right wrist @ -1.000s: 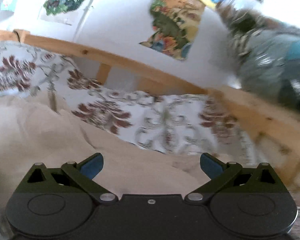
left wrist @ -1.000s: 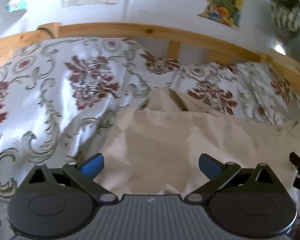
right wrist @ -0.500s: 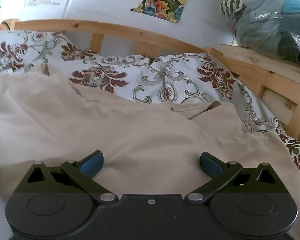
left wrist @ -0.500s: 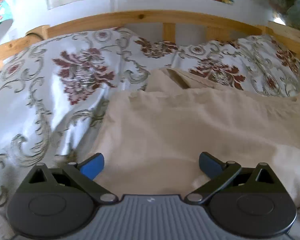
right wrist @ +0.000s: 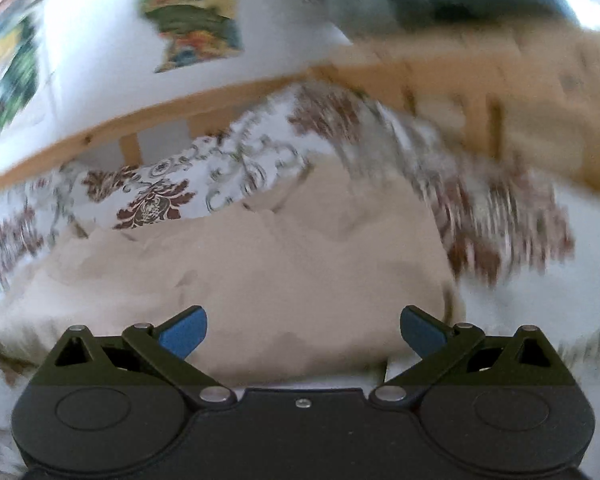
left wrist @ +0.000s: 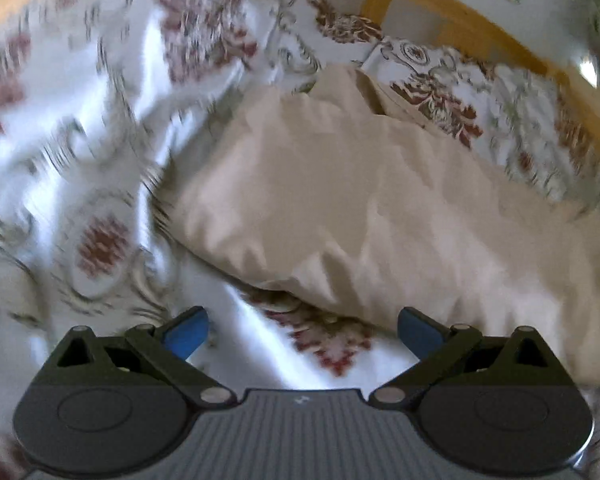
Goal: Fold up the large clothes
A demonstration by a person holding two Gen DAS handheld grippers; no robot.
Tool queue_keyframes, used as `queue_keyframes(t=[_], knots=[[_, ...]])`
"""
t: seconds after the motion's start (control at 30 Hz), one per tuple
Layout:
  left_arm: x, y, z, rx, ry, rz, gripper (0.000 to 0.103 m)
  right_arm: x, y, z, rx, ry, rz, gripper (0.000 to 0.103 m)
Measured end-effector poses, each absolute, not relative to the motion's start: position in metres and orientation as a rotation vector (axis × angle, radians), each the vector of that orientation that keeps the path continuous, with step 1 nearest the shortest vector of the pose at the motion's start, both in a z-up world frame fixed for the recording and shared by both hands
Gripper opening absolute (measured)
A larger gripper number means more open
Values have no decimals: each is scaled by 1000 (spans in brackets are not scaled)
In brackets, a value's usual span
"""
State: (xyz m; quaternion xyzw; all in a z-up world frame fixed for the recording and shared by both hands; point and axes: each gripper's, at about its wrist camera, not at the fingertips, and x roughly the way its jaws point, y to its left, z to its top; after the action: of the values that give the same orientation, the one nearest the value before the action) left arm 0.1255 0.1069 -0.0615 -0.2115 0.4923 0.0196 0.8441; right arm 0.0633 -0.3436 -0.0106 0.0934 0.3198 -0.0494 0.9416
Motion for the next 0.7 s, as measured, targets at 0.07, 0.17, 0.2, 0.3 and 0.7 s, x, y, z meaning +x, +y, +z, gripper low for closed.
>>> queue_keyframes(t=[0.07,0.17,0.2,0.3,0.7], knots=[[129,123,-72,-578,1008,46,102,65,-357,-19,328,685,-108,102],[129,151,-89,-787,959,84,102,75,-381,-33,557,726,-135,102],[130,156,-94,-838,944,92,102,78,-388,-37,619,715,-136,102],[132,162,-100,-887,910,114,91,86,-405,-42,701,674,-183,93],[119,163,-63,-773,774,197,0,79,-407,-40,644,642,-295,16]])
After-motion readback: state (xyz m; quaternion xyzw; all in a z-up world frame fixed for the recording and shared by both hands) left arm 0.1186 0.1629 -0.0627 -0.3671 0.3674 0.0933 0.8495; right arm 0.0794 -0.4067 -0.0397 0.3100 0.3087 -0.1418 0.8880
